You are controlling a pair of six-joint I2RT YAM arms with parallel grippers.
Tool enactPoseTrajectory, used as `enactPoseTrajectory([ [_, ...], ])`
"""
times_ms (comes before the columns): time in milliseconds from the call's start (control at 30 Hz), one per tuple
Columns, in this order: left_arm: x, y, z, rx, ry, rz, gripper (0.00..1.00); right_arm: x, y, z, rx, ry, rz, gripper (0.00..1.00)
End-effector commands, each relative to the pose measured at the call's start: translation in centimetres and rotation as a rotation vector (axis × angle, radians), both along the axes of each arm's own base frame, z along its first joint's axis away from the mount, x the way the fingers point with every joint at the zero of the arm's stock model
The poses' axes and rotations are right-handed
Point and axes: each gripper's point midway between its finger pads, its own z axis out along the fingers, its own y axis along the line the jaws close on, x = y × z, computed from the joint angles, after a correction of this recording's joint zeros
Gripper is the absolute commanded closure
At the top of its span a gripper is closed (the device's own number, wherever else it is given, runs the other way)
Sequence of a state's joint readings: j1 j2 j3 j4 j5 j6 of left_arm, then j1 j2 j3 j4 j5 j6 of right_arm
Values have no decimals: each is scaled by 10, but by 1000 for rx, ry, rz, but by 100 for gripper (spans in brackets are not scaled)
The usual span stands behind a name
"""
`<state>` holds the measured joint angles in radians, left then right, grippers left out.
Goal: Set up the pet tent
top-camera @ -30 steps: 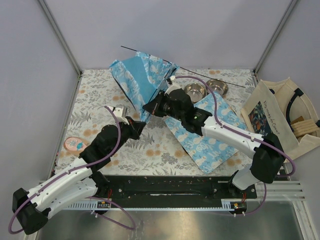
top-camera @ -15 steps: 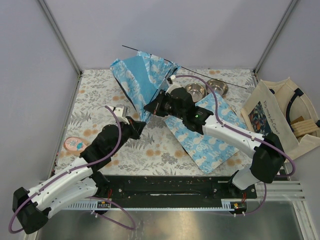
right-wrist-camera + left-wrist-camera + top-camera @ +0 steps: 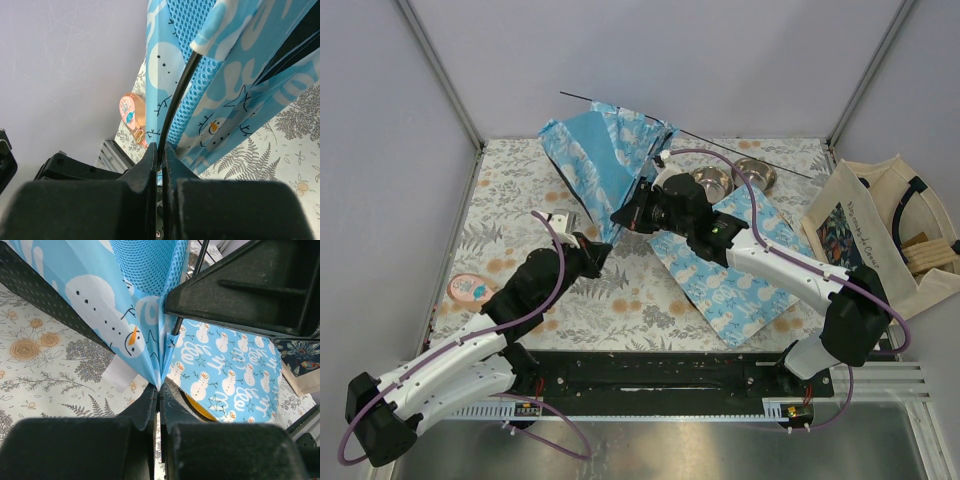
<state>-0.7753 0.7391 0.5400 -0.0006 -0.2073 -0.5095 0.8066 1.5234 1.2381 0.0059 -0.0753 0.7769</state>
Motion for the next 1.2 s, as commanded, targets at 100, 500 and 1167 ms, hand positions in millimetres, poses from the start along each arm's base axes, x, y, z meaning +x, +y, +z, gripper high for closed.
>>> enactPoseTrajectory([
  [100,-59,22,-101,278,324,-133,100,129,-145,116,82,-380,-660,100],
  [500,-63,-6,-76,215,260,-278,100,116,-107,68,62,-329,-503,100],
  [1167,-63,-24,-69,189,249,-352,100,73,-67,25,67,-171,-324,88],
])
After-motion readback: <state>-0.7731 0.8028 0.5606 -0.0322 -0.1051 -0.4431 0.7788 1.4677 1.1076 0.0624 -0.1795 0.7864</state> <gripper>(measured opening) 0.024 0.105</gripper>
